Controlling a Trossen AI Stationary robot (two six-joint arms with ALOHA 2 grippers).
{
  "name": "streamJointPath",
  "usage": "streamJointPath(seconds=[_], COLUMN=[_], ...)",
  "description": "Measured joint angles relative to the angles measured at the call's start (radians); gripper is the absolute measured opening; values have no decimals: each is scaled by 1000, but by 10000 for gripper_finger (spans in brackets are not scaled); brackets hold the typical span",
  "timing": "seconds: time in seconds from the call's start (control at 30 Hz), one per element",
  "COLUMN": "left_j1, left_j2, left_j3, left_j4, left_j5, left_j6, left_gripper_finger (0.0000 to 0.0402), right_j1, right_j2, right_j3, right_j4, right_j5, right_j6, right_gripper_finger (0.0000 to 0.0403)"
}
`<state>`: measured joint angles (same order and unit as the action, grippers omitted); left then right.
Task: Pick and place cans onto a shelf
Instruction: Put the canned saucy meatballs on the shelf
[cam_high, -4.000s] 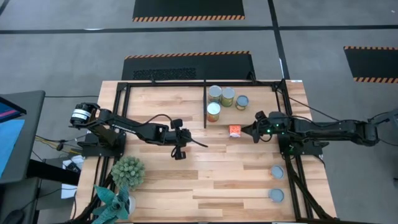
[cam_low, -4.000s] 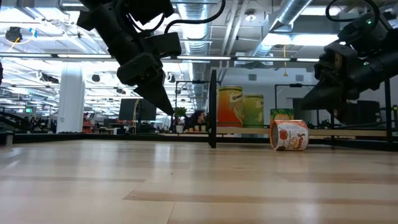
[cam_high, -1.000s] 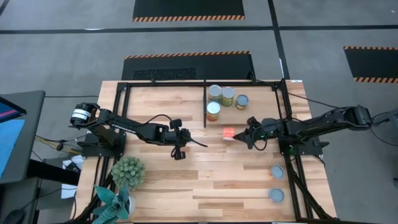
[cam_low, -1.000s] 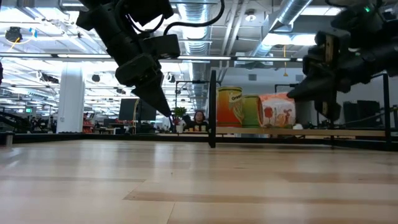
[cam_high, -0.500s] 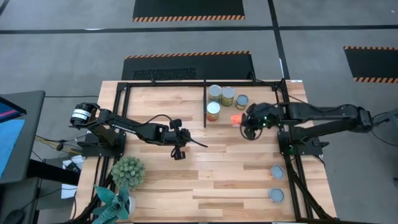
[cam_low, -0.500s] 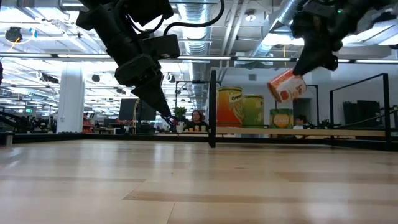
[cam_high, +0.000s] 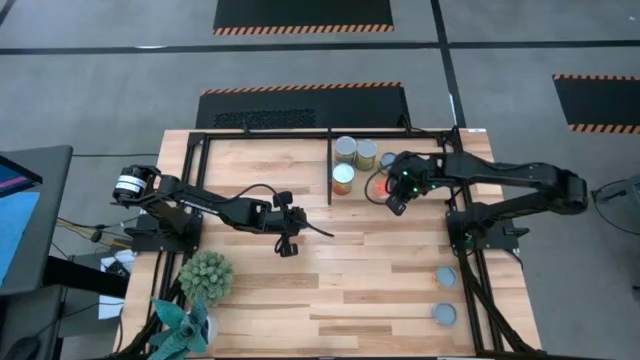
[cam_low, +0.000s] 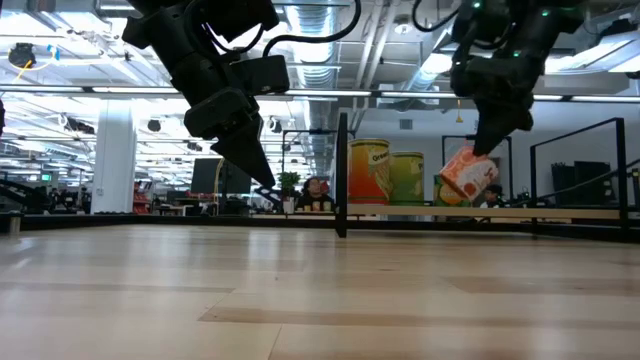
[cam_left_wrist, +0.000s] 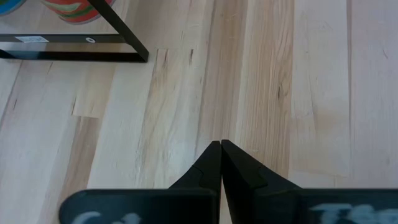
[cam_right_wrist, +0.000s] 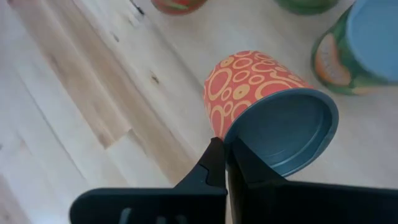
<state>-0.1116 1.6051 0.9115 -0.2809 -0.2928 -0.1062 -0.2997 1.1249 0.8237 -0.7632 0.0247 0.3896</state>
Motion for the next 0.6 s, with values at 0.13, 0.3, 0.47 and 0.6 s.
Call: streamJointPath(seconds=[0.13,0.3,0.47,0.6], left_j1=[0,0,0,0], left_j2=[0,0,0,0], left_j3=[0,0,0,0], left_j4=[0,0,0,0], left_j5=[0,0,-1,-1], left_j6=[0,0,-1,-1], left_gripper_finger=[0,0,0,0], right_j1=[-24,-37,-37,-37], right_j2=[54,134,218,286], right_j3=[73,184,248,278], right_j4=[-65,-217,-282,-302], right_j5=[0,0,0,0], right_j6=[-41,-63,-96,-128], right_gripper_finger=[5,5,5,5])
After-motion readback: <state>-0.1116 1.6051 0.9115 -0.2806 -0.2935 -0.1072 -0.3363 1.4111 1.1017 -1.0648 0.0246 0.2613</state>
